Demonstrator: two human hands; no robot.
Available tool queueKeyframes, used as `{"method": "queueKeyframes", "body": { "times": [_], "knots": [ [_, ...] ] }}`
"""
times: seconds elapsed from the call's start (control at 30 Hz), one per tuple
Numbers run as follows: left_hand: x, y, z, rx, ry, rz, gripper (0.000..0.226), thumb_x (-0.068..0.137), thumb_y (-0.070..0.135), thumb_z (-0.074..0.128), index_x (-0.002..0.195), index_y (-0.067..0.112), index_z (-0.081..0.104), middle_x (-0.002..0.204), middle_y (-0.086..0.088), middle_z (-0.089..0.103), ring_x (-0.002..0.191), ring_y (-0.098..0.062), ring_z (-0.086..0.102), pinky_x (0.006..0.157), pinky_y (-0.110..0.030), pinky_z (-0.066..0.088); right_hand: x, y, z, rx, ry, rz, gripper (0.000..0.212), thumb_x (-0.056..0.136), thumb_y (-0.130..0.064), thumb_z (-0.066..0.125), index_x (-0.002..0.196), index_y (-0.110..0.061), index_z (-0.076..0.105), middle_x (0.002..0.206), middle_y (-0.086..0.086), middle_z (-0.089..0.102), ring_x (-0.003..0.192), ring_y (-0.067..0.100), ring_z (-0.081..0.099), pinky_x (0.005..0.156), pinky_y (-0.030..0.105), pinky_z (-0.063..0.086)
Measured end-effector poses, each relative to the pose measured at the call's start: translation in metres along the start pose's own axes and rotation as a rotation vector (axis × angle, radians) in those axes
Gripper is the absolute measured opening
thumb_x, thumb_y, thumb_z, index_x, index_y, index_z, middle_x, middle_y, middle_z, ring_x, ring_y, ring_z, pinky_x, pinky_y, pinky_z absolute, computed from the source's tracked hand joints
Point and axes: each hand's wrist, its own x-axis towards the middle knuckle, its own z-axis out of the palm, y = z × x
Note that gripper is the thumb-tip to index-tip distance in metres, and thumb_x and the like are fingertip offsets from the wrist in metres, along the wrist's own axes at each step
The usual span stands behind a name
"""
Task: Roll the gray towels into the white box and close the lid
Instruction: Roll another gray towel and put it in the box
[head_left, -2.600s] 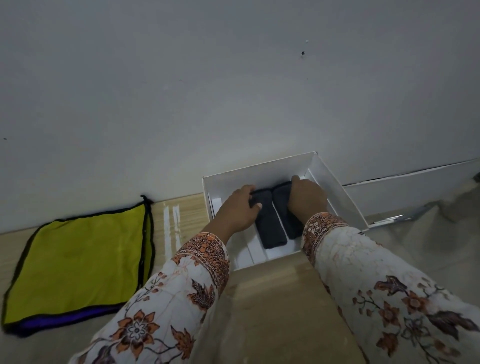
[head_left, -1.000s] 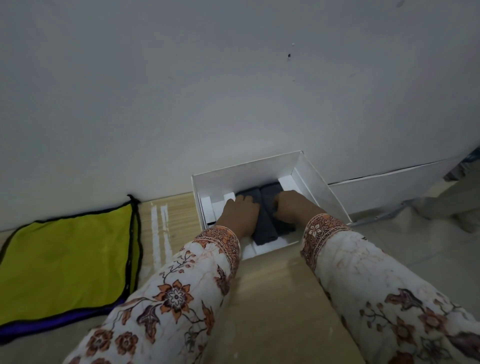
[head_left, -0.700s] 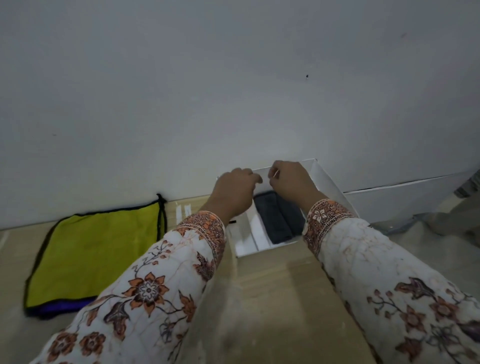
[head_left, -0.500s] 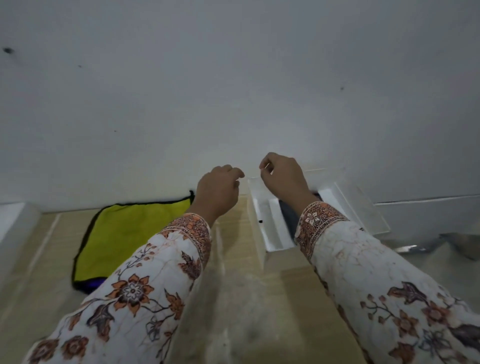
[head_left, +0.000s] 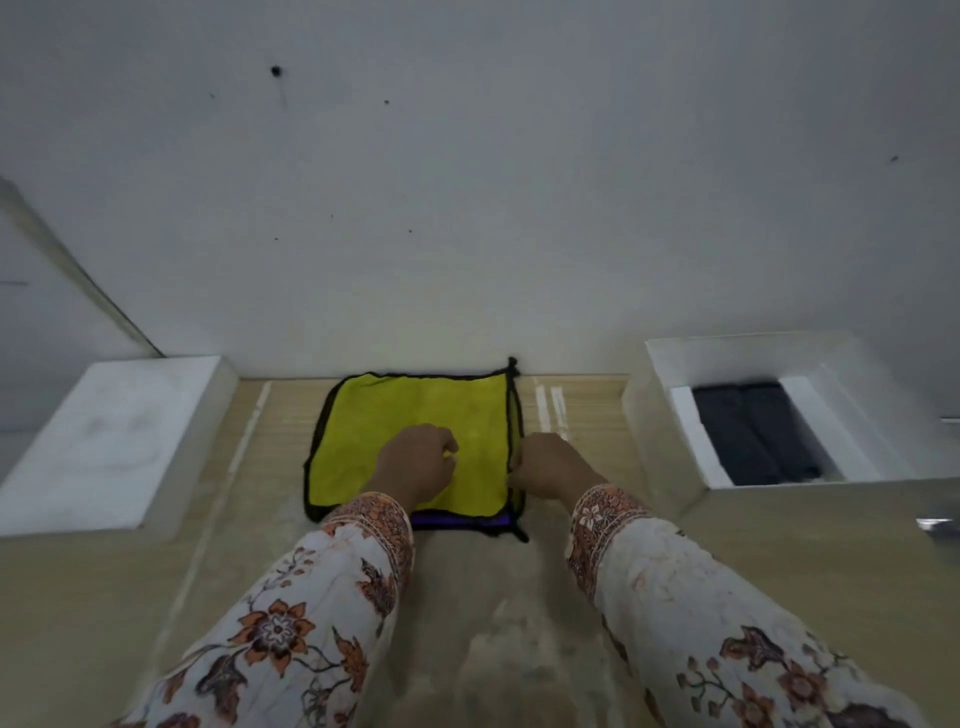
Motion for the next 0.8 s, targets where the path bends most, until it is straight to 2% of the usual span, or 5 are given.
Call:
{"method": "queueKeyframes", "body": {
  "times": [0.2, 0.37, 0.47, 0.6, 0.8],
  "knots": [
    [-0.007, -0.034, 0.031, 0.096, -0.225, 0.089, 0.049, 0.090, 0.035, 0.060, 0.136, 0.022, 0.047, 0.143, -0.008, 0.034, 0.128, -0.030, 0.040, 0.100, -0.045, 0.044, 0.007, -0.013, 0.056, 0.257, 0.184, 0.227, 0.043, 0.083, -0.027, 0.068, 0.057, -0.015, 0.035, 0.058, 0.001, 0.038, 0.051, 0.015, 0.040, 0.044, 0.026, 0.026],
    [-0.010, -0.049, 0.043, 0.163, -0.213, 0.184, 0.058, 0.090, 0.040, 0.059, 0.141, 0.022, 0.038, 0.147, -0.008, 0.028, 0.132, -0.032, 0.030, 0.101, -0.044, 0.043, 0.017, -0.023, 0.062, 0.220, 0.231, 0.379, 0.013, 0.089, -0.017, 0.063, 0.085, -0.009, 0.053, 0.098, 0.012, 0.061, 0.090, 0.028, 0.060, 0.067, 0.030, 0.044],
    [-0.009, -0.054, 0.040, 0.172, -0.220, 0.227, 0.057, 0.090, 0.040, 0.059, 0.140, 0.023, 0.039, 0.146, -0.008, 0.029, 0.131, -0.031, 0.032, 0.098, -0.044, 0.044, 0.019, -0.028, 0.061, 0.221, 0.279, 0.398, 0.022, 0.088, -0.005, 0.049, 0.067, -0.010, 0.046, 0.095, 0.015, 0.061, 0.087, 0.029, 0.060, 0.071, 0.032, 0.047],
    [-0.007, -0.053, 0.036, 0.172, -0.248, 0.218, 0.062, 0.088, 0.044, 0.060, 0.141, 0.023, 0.038, 0.145, -0.008, 0.030, 0.131, -0.031, 0.033, 0.099, -0.045, 0.044, 0.017, -0.035, 0.054, 0.235, 0.359, 0.308, 0.005, 0.082, -0.010, 0.050, 0.084, -0.006, 0.053, 0.097, 0.014, 0.062, 0.093, 0.032, 0.059, 0.075, 0.036, 0.048],
    [-0.010, -0.034, 0.032, 0.042, -0.057, 0.177, 0.097, 0.076, 0.058, 0.066, 0.150, 0.018, 0.017, 0.148, -0.008, 0.030, 0.131, -0.031, 0.037, 0.098, -0.045, 0.045, 0.020, -0.051, 0.040, 0.843, 0.389, 0.255, 0.018, 0.081, -0.005, 0.060, 0.094, -0.016, 0.055, 0.091, 0.002, 0.056, 0.079, 0.017, 0.054, 0.060, 0.028, 0.043]
  ]
}}
